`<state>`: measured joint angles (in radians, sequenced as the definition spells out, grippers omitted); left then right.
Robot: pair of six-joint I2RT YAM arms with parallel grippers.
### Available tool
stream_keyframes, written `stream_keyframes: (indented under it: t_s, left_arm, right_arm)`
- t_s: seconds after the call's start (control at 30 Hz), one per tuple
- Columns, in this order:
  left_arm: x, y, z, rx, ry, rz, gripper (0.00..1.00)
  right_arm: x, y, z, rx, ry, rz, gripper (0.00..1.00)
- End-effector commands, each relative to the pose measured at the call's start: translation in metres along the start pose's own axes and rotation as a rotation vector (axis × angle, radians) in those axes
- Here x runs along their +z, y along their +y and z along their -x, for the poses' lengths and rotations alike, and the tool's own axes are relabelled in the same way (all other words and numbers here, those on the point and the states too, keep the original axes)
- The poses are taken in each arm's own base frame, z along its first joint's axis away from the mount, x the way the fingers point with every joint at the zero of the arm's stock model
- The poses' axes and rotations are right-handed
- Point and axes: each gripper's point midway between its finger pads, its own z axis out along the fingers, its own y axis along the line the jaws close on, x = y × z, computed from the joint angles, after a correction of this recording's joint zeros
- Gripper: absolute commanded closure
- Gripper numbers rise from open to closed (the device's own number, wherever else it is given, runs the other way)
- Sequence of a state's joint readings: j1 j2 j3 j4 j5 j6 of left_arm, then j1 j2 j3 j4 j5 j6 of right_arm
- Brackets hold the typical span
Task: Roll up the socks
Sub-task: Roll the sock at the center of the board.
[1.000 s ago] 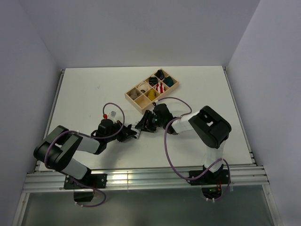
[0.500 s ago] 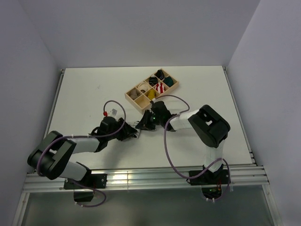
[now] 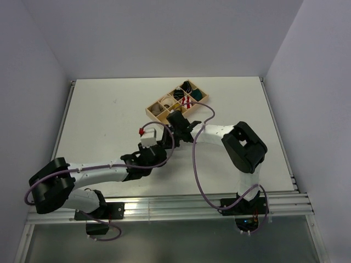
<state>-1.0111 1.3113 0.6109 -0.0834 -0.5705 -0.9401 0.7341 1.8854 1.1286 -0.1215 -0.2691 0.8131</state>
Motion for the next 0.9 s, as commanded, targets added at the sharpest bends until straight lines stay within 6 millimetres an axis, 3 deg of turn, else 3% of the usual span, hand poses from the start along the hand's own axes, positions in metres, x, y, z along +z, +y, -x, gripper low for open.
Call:
stream_keyframes:
  t_s: [0.0, 0.17, 0.57, 0.67, 0.77, 0.87]
  left_arm:
    - [-0.004, 0.003, 0.027, 0.151, -0.171, 0.139, 0.43]
    - [0.004, -0.022, 0.019, 0.234, -0.171, 0.122, 0.45]
    - [0.032, -0.002, -0.031, 0.276, -0.047, 0.221, 0.55]
    - [0.033, 0.000, -0.035, 0.282, -0.035, 0.227, 0.65]
    - [0.033, 0.001, -0.036, 0.289, -0.032, 0.228, 0.93]
    - [0.031, 0.002, -0.037, 0.285, -0.027, 0.221, 1.00]
  right_arm:
    - [-0.007, -0.001, -0.003, -0.035, 0.020, -0.063, 1.00]
    - [-0.007, 0.003, -0.007, -0.041, 0.039, -0.062, 1.00]
    - [-0.006, 0.008, -0.011, -0.033, 0.057, -0.024, 1.00]
    - [-0.005, 0.008, -0.012, -0.029, 0.061, -0.022, 1.00]
    - [-0.005, 0.012, -0.013, -0.020, 0.067, 0.001, 1.00]
    - [-0.006, 0.014, -0.014, -0.008, 0.067, 0.042, 1.00]
